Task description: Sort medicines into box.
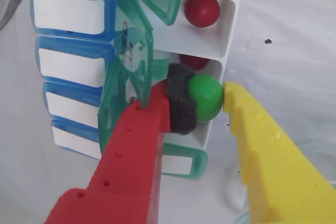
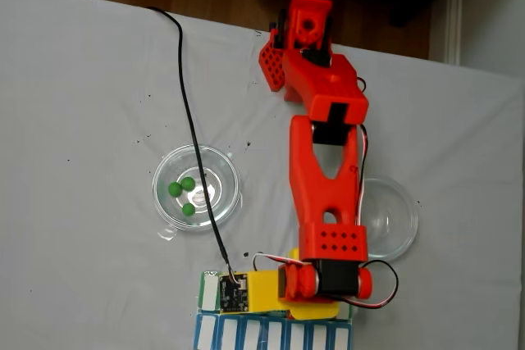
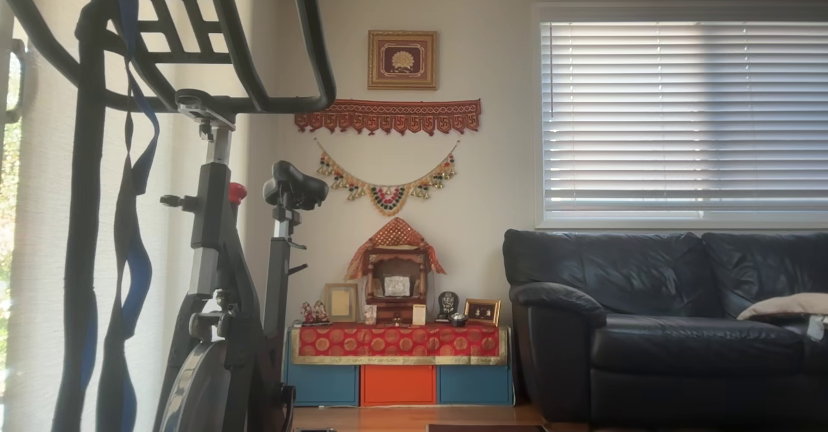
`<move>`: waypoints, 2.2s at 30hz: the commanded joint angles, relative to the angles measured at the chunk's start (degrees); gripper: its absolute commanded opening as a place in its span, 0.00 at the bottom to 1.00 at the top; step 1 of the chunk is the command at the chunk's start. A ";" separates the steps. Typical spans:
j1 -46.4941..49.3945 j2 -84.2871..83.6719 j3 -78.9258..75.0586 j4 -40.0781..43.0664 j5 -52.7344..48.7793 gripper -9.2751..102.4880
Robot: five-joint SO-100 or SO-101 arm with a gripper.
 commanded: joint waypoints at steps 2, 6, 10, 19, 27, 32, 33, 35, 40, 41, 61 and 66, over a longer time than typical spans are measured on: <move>-0.97 4.75 -4.48 -1.85 1.41 0.17; -1.05 4.13 -4.75 -2.02 1.49 0.21; -1.14 4.13 -4.83 -1.49 1.32 0.23; -0.79 4.48 -5.71 0.97 0.53 0.19; 1.14 15.56 8.09 -1.32 -3.34 0.10; 4.83 27.16 24.87 -4.92 -8.26 0.10; 5.80 29.79 28.39 -6.15 -9.84 0.09; 7.65 33.93 33.22 -7.65 -12.48 0.09; 12.92 38.50 37.00 -6.33 -19.69 0.09; 14.06 38.58 37.09 -5.71 -21.09 0.09; 33.93 34.10 44.38 -4.92 -50.10 0.10; 36.12 33.84 45.62 -5.01 -56.87 0.10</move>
